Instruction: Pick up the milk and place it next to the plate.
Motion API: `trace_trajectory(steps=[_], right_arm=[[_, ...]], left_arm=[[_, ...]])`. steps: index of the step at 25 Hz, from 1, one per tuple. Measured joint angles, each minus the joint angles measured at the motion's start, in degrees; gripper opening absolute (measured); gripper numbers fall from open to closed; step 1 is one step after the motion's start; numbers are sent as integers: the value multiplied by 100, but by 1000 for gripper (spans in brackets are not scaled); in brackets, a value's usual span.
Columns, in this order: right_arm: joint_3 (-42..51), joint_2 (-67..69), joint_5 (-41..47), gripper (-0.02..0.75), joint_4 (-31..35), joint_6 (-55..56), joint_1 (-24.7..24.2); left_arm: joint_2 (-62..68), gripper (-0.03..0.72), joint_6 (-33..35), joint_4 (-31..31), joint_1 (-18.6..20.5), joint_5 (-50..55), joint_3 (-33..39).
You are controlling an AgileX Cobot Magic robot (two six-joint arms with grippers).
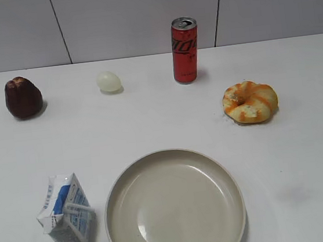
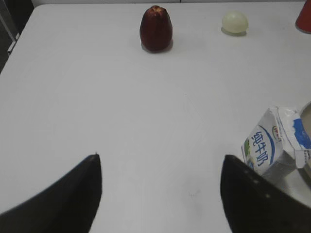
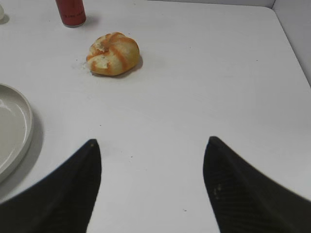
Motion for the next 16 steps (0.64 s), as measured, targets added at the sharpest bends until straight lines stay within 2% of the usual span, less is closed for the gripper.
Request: trace_trajectory(steps=[16], right_arm=[[0, 0, 0, 500, 0, 0, 0]], left_arm=[[-52, 558, 0, 18, 0, 27, 0]])
